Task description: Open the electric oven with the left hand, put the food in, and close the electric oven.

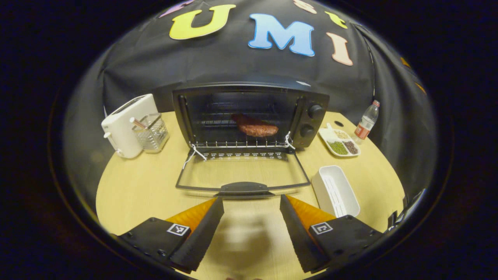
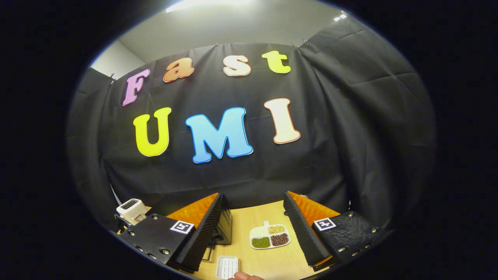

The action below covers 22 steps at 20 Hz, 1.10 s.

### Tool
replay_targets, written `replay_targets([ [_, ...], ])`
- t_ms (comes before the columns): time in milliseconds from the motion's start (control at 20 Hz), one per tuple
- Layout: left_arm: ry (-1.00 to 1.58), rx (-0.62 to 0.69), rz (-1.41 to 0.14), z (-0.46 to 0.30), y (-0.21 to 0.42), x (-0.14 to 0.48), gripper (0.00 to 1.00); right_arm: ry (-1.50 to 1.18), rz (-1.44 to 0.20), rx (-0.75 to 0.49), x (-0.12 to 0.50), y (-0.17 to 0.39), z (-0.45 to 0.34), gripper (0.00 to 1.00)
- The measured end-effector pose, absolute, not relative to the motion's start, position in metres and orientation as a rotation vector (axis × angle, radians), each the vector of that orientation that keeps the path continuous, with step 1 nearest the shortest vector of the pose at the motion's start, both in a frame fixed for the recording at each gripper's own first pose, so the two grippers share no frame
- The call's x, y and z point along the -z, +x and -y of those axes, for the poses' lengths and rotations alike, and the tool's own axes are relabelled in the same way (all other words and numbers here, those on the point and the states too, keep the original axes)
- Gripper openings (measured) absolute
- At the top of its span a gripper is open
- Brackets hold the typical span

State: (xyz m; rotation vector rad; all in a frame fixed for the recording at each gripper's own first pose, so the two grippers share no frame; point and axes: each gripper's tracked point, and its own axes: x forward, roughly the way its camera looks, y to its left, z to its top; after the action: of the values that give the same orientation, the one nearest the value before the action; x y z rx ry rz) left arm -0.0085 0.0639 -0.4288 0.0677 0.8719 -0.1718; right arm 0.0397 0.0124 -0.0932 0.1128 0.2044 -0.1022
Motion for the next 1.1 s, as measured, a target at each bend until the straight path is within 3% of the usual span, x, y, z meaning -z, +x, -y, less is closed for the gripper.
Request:
replay_targets([
  [550, 0.092, 0.119, -1.095, -0.065, 0.008, 0.498, 0.99, 0.099, -0.227, 0.164, 0.097, 0.039, 0.030, 0.96],
  [1100, 0.087, 0.142, -1.178, -0.069, 0.012, 0.517, 0.99, 0.113, -0.255, 0.192, 0.111, 0.031, 0.042, 0.96],
])
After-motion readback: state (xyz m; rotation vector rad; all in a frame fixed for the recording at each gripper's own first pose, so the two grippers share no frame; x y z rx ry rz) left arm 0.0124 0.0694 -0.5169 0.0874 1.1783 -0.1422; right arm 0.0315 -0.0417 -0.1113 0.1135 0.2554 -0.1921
